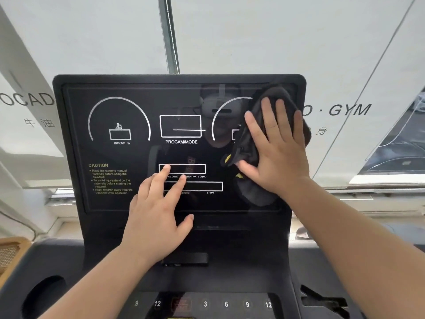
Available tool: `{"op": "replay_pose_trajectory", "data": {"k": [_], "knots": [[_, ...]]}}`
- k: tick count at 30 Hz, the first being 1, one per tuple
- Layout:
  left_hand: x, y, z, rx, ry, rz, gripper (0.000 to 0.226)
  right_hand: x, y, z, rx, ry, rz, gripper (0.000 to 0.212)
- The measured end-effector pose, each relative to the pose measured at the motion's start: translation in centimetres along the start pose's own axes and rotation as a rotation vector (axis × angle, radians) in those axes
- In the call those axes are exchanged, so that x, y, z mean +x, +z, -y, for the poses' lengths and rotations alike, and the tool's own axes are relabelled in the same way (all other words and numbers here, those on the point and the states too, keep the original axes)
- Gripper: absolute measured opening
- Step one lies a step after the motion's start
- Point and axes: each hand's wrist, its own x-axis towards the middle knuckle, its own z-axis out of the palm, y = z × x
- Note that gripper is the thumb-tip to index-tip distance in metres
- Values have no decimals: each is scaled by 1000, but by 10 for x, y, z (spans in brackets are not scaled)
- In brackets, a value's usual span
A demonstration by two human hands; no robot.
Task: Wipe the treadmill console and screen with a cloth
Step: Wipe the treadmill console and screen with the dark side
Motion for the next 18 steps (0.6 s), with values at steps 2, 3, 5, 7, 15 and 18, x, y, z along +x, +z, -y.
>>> {"op": "replay_pose_trajectory", "data": {"k": [2, 3, 5, 7, 15, 18], "knots": [[0, 1, 1, 6, 2, 5, 84, -31, 11, 18, -10, -60, 31, 101], [0, 1, 1, 10, 4, 6, 84, -49, 17, 24, -24, -148, 50, 101], [0, 0, 2, 15, 6, 1, 83, -77, 27, 25, -43, -356, 74, 98], [0, -1, 2, 21, 8, 1, 83, -83, 30, 14, -50, -536, 71, 93], [1, 0, -2, 14, 6, 1, 83, 21, -5, -35, -19, -137, -51, 96], [1, 0, -2, 10, 2, -1, 82, 31, -9, -23, 15, 60, -30, 97]]}}
